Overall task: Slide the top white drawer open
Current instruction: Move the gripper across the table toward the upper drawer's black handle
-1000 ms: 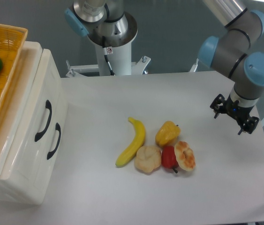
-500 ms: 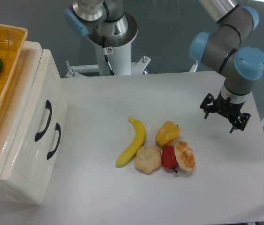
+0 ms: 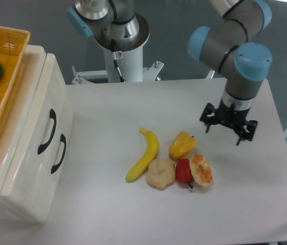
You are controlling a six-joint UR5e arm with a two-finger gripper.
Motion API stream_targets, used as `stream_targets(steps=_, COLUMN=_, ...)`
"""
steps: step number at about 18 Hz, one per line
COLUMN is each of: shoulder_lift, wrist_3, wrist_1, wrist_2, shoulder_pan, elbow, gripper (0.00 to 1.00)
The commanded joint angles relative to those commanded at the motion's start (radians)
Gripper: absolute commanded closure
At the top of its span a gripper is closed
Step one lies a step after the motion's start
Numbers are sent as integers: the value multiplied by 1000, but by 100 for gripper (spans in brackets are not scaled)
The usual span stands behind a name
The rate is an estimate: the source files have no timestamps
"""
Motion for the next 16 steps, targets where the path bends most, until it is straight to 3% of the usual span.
stream_targets(steps=5, shoulder_lift=61, wrist_3=-158, wrist_1=-132, wrist_2=-37, shoulder_pan=-90, elbow=2, gripper=0)
stream_targets(steps=11, shoulder_lift=115, wrist_3=-340, wrist_1=-235, wrist_2=-178, shoulder_pan=-189, elbow=2, gripper=0)
stream_targets(steps=16, shoulder_lift=120, wrist_3=-517, wrist_1=-267, wrist_2=-196, shoulder_pan=-291, elbow=3, gripper=0)
